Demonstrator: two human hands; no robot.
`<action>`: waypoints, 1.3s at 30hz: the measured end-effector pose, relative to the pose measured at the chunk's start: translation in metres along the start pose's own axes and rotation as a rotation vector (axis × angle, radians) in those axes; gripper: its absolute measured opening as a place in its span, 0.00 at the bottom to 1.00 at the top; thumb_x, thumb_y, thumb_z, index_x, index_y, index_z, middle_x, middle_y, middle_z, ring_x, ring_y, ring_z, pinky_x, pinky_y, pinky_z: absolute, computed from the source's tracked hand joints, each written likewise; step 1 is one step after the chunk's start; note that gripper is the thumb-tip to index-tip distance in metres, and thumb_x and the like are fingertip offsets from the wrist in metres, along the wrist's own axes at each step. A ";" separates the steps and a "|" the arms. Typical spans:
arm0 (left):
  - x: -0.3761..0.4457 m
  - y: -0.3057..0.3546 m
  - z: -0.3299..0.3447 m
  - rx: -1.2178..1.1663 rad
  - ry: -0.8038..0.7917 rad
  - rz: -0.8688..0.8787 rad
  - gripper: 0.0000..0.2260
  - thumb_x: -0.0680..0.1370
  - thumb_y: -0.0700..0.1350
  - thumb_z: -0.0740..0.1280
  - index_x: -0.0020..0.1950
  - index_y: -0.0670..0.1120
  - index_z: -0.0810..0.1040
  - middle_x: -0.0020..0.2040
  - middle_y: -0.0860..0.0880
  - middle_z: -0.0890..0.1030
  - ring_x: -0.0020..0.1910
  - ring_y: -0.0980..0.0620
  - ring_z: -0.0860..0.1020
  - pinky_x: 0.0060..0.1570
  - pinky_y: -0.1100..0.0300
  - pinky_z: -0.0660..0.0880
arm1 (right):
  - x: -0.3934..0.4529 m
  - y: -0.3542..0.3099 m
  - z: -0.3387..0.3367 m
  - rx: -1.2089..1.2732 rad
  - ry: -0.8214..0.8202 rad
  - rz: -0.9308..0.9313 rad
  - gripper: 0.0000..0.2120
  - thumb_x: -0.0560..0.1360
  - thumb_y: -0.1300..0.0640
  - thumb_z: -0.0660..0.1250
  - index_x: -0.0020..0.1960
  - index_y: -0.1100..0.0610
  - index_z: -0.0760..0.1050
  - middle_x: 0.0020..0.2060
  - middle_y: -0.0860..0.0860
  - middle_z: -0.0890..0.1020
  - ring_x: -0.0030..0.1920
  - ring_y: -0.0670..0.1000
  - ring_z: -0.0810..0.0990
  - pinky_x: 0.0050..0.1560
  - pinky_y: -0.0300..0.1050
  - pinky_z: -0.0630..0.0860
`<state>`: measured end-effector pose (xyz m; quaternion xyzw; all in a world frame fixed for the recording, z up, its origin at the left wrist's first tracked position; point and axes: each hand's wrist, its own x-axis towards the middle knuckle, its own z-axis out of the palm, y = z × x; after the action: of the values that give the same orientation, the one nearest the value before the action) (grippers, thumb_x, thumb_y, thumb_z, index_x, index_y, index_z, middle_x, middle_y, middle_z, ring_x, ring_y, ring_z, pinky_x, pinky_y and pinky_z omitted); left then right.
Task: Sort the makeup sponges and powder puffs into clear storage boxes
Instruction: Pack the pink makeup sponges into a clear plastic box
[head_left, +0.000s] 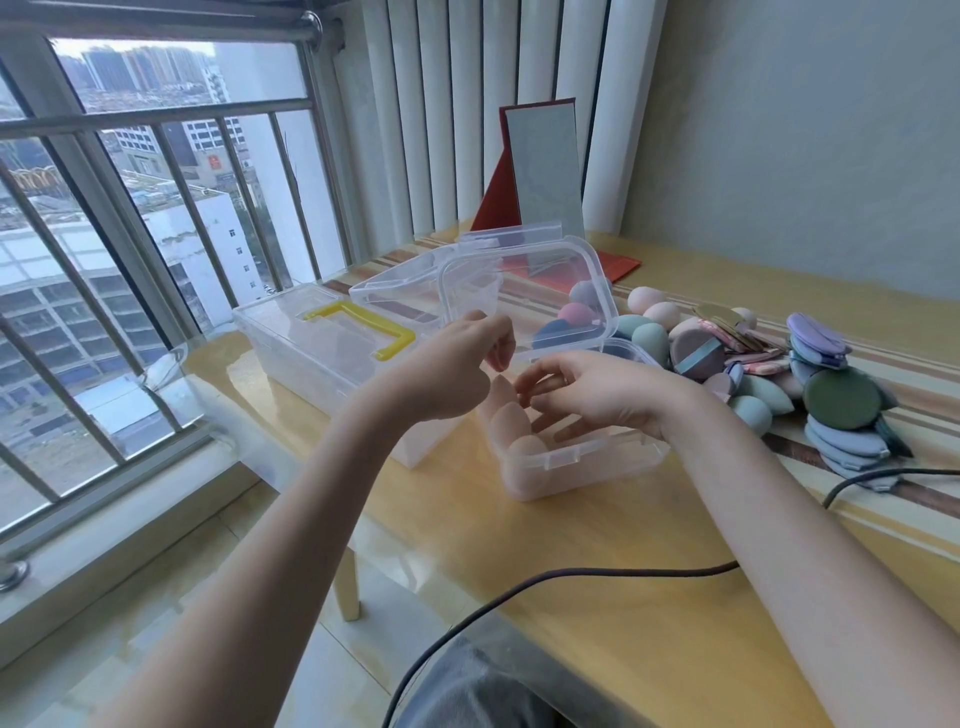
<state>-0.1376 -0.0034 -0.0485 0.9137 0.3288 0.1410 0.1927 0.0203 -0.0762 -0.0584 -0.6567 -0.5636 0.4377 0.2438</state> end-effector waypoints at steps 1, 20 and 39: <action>0.000 0.000 -0.001 -0.005 -0.003 0.002 0.16 0.70 0.26 0.58 0.46 0.46 0.69 0.52 0.48 0.71 0.53 0.50 0.73 0.54 0.55 0.75 | 0.000 0.000 0.001 -0.011 0.000 -0.004 0.12 0.80 0.64 0.60 0.62 0.57 0.74 0.54 0.52 0.82 0.52 0.50 0.83 0.53 0.46 0.81; 0.001 0.005 -0.003 -0.056 -0.007 -0.005 0.17 0.69 0.24 0.56 0.42 0.47 0.69 0.51 0.47 0.73 0.53 0.48 0.76 0.50 0.58 0.75 | -0.003 -0.003 -0.008 -0.121 0.091 -0.036 0.14 0.81 0.64 0.57 0.59 0.52 0.77 0.49 0.51 0.83 0.48 0.50 0.83 0.48 0.41 0.81; 0.062 0.023 0.051 -0.036 0.307 0.117 0.07 0.75 0.34 0.57 0.43 0.45 0.68 0.42 0.50 0.71 0.41 0.47 0.68 0.38 0.58 0.64 | 0.102 0.069 -0.130 -0.688 0.581 0.294 0.21 0.81 0.55 0.53 0.74 0.48 0.61 0.65 0.63 0.71 0.65 0.65 0.70 0.65 0.55 0.68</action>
<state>-0.0587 0.0073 -0.0755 0.8955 0.2980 0.2957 0.1479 0.1648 0.0264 -0.0802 -0.8673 -0.4856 0.0537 0.0952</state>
